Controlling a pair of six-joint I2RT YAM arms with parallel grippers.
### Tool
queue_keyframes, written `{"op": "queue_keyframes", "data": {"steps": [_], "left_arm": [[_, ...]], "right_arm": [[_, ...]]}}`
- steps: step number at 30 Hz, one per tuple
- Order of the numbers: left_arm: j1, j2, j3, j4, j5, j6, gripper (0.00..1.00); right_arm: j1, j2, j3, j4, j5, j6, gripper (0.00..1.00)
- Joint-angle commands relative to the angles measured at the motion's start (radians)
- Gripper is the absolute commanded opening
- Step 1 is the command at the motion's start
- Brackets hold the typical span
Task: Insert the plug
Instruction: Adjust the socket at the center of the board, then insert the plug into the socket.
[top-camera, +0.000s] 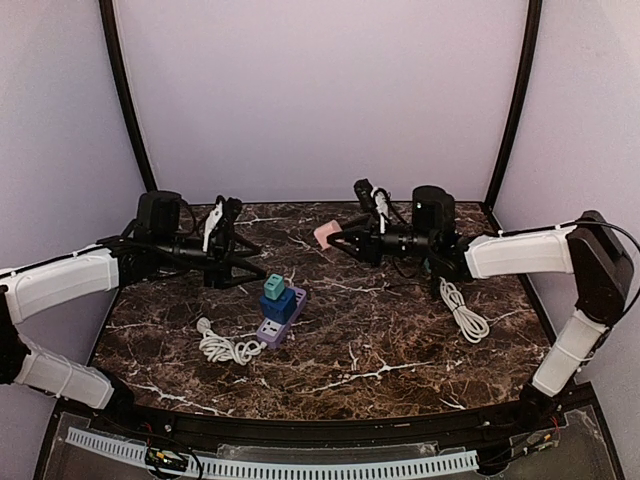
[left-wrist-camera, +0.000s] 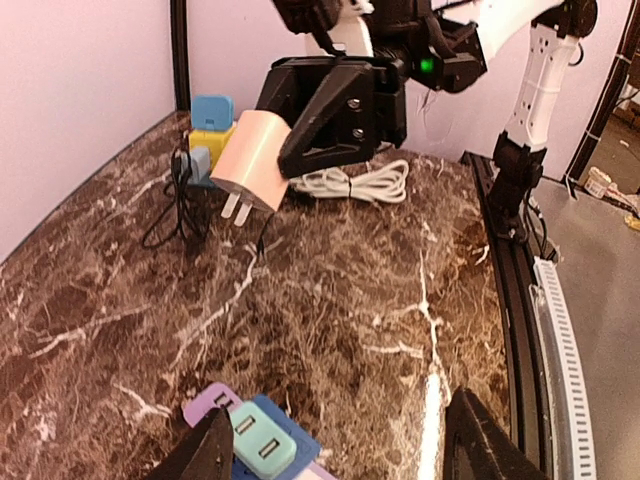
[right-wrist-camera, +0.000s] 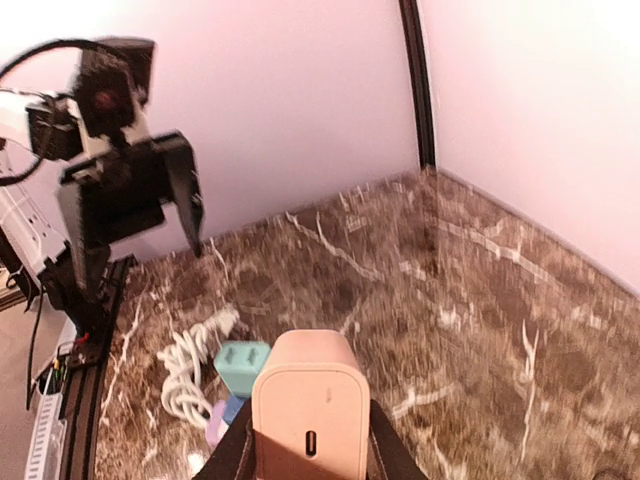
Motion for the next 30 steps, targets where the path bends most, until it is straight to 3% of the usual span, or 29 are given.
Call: {"op": "queue_keyframes", "data": {"steps": [1, 5, 11, 14, 21, 24, 26, 27, 30], "left_arm": [[-0.016, 0.015, 0.059, 0.170, 0.030, -0.192, 0.59], [-0.059, 0.066, 0.114, 0.329, 0.085, -0.281, 0.62], [-0.124, 0.048, 0.106, 0.460, 0.081, -0.297, 0.67], [-0.141, 0.040, 0.103, 0.483, 0.052, -0.310, 0.65], [-0.172, 0.030, 0.083, 0.505, 0.056, -0.301, 0.35], [-0.174, 0.033, 0.085, 0.507, 0.061, -0.295, 0.29], [-0.174, 0.037, 0.087, 0.503, 0.066, -0.289, 0.17], [-0.174, 0.038, 0.086, 0.506, 0.067, -0.289, 0.06], [-0.174, 0.038, 0.083, 0.507, 0.070, -0.280, 0.01]], "right_arm": [[0.079, -0.084, -0.034, 0.335, 0.032, 0.034, 0.00], [0.143, -0.116, -0.037, 0.458, 0.055, 0.021, 0.00], [0.201, -0.104, -0.008, 0.433, 0.032, -0.017, 0.00], [0.219, -0.086, 0.001, 0.425, 0.023, -0.026, 0.00], [0.232, -0.075, 0.014, 0.401, 0.014, -0.030, 0.00], [0.233, -0.068, 0.013, 0.399, 0.011, -0.028, 0.00], [0.234, -0.064, 0.015, 0.397, 0.006, -0.028, 0.00], [0.235, -0.063, 0.016, 0.397, 0.005, -0.027, 0.00], [0.235, -0.063, 0.014, 0.384, -0.005, -0.038, 0.00]]}}
